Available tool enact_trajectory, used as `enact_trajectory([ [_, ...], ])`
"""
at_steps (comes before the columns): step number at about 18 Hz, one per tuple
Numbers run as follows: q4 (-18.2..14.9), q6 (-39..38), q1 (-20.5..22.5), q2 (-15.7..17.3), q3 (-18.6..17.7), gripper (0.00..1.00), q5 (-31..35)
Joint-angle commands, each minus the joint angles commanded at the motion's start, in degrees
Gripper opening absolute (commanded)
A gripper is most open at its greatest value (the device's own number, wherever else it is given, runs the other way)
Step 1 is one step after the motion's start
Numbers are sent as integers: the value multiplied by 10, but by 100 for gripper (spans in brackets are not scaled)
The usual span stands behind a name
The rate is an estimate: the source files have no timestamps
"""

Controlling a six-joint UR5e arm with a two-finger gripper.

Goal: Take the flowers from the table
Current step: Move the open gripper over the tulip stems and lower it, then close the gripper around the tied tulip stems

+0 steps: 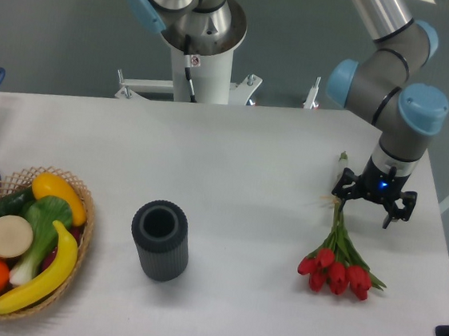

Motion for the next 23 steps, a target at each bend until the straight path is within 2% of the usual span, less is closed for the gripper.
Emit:
enact_trajectory([
  [9,-1,-12,-20,-9,-4,100,-4],
  [16,0,-19,-22,-29,3,100,-4],
  [23,0,-21,-22,-33,5,100,-4],
])
